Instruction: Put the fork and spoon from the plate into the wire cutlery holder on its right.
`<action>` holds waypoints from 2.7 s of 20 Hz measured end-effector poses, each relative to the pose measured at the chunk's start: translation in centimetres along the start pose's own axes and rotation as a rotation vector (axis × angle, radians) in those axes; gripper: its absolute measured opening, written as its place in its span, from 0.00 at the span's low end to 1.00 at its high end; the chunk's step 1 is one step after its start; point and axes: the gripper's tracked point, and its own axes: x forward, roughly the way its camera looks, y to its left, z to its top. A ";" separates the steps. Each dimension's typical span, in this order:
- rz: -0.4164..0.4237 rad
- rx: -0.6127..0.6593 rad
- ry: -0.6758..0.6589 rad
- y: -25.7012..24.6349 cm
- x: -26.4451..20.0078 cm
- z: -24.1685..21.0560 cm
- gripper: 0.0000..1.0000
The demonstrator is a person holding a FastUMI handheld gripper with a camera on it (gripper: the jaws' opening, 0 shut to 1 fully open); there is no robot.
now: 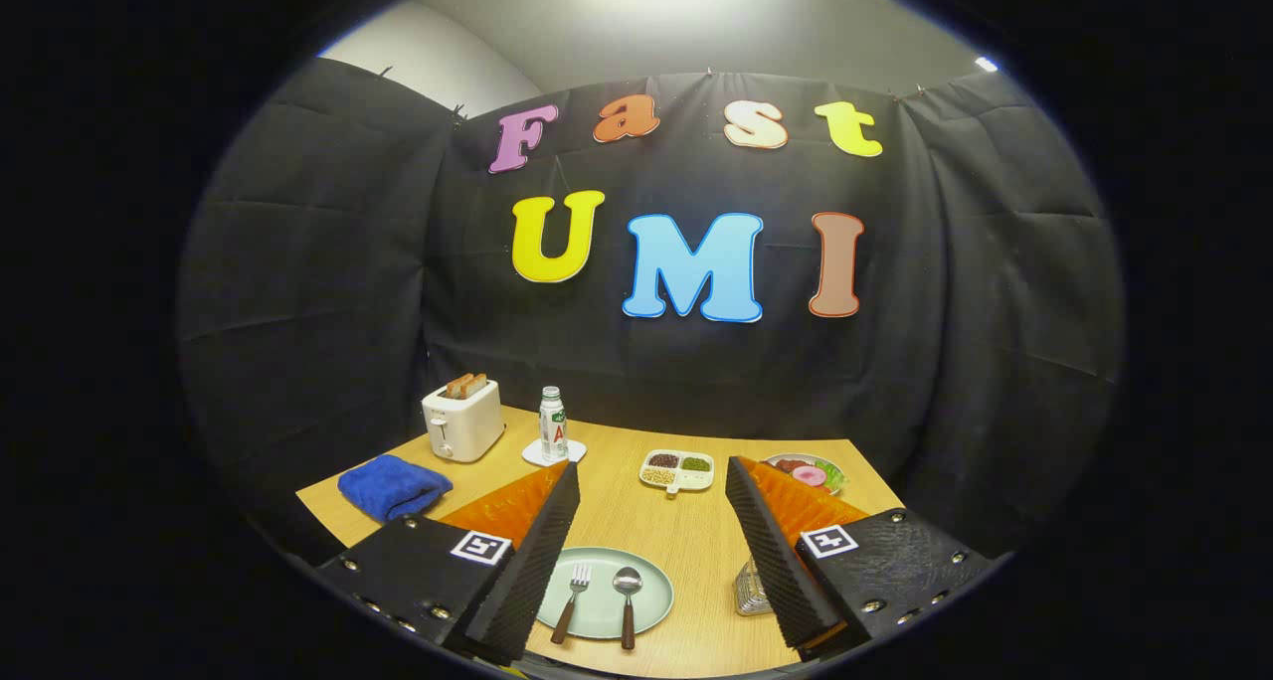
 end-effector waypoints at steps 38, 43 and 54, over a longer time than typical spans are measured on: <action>0.120 -0.135 0.754 1.4 0.7 -26.8 0.89; 0.123 -0.204 0.799 1.6 1.5 -29.1 0.83; 0.122 -0.238 0.820 1.3 3.1 -31.0 0.12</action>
